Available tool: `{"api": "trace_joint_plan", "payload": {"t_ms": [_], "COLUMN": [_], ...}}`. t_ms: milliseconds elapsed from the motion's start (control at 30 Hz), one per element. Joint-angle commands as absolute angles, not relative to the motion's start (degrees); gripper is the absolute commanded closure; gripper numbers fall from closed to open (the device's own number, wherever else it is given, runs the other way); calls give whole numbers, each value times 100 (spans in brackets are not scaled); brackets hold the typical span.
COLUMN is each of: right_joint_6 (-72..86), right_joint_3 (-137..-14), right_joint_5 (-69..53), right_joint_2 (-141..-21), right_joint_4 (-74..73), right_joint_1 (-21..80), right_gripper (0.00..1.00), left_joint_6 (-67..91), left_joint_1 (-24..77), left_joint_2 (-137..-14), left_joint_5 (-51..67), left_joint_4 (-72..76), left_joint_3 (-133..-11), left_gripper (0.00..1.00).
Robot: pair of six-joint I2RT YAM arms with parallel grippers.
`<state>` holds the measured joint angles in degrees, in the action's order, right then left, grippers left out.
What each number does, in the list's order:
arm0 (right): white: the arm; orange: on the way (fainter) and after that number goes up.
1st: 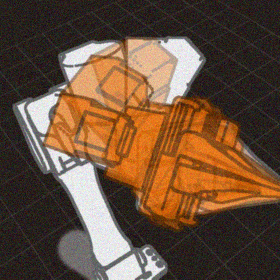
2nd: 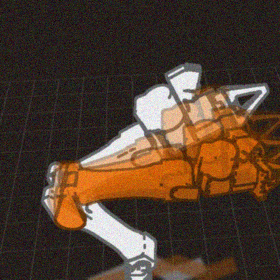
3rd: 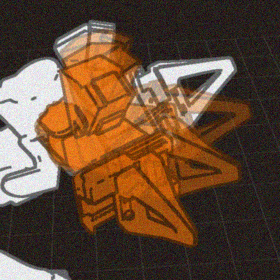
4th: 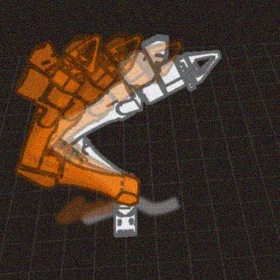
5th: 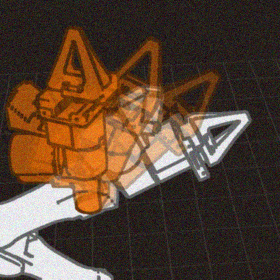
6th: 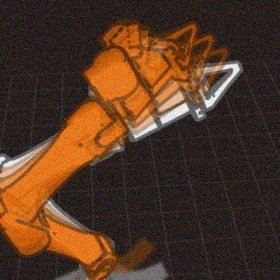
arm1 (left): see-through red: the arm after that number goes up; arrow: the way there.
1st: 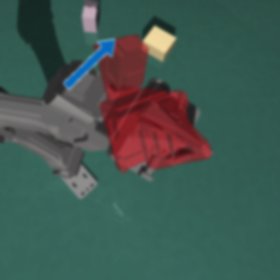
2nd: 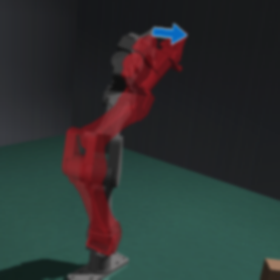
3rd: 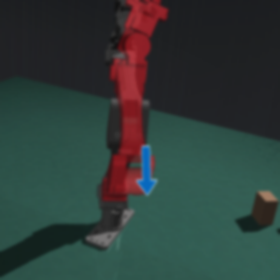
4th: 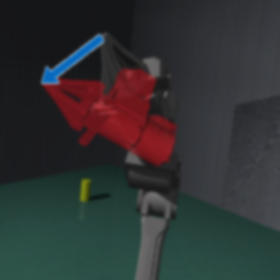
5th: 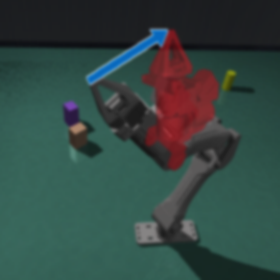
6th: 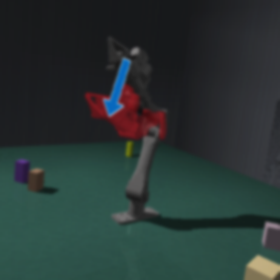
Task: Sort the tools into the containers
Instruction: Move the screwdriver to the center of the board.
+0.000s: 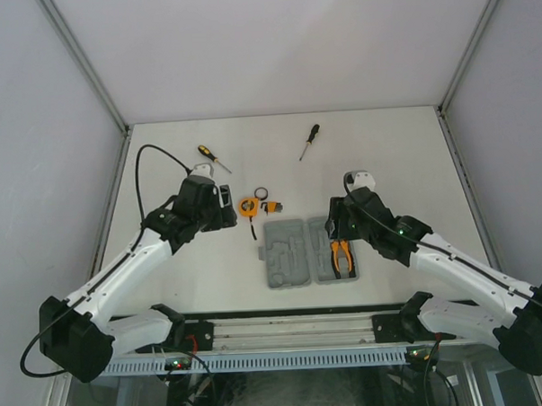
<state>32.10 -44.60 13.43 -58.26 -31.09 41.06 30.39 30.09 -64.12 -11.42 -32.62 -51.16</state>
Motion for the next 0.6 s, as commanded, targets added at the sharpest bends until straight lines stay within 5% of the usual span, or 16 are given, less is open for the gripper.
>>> {"api": "trace_joint_plan", "payload": {"t_ms": [0, 300, 567], "right_joint_6": [2920, 3049, 3099], "right_joint_3": [-4458, -5207, -7061], "right_joint_5": [1354, 444, 541], "right_joint_2": [-5883, -7365, -9571], "right_joint_4": [-2108, -1321, -1080], "right_joint_1": [3852, 2841, 2491], "right_gripper": [43, 43, 44], "left_joint_6": [2751, 2173, 1886], "left_joint_1": [3006, 2830, 1974], "left_joint_2": [-6345, -5472, -4935], "left_joint_5": [-1313, -1663, -1572], "left_joint_4": [-3457, -3986, -4133], "left_joint_3": [-5693, -5935, -5613], "left_gripper": [24, 19, 18]}}
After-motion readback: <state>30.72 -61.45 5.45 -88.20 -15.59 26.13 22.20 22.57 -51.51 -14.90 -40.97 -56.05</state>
